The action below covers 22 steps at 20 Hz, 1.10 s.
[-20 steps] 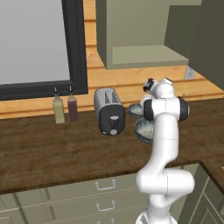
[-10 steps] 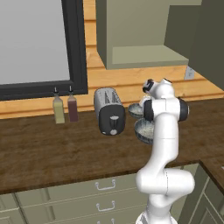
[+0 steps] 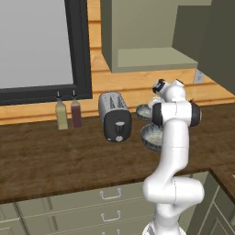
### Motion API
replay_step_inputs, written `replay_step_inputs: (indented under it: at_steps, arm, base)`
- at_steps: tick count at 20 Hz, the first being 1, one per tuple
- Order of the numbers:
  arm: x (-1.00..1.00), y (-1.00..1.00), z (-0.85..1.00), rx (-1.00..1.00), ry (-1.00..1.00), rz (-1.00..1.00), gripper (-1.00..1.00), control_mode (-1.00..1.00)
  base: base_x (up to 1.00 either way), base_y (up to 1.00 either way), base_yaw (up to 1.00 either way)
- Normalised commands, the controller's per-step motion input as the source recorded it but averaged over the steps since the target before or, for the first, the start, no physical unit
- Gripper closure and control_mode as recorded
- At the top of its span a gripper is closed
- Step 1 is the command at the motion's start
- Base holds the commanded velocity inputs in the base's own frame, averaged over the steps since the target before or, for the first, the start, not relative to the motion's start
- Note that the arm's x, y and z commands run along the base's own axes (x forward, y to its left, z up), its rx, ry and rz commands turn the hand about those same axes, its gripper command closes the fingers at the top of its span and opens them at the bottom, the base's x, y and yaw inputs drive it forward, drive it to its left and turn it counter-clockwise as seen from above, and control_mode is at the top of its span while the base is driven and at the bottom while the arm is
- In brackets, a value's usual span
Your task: Pick up the bowls on the counter and stack them on top of one another in the open cabinet. Place the smaller bowl on top of the larger bowl.
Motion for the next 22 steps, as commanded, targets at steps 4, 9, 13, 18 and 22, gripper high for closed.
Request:
replay_step_inputs:
  at_steps: [4, 9, 13, 18, 22]
  arm:
    - [-0.49, 0.00, 0.14, 0.01, -0.02, 0.00, 1.00, -1.00]
    - [-0.55, 0.00, 0.35, 0.00, -0.01, 0.00, 1.00, -1.00]
    - [-0.52, 0.00, 0.35, 0.00, -0.01, -0.02, 1.00, -1.00]
    - [-0.68, 0.06, 0.07, 0.00, 0.00, 0.00, 1.00, -1.00]
    - [-0.50, 0.47, 0.20, -0.07, 0.00, 0.00, 1.00, -1.00]
  base:
    - [0.00, 0.00, 0.00]
    - [0.00, 0.00, 0.00]
    - [0.00, 0.00, 0.00]
    - [0.00, 0.00, 0.00]
    - [0.00, 0.00, 0.00]
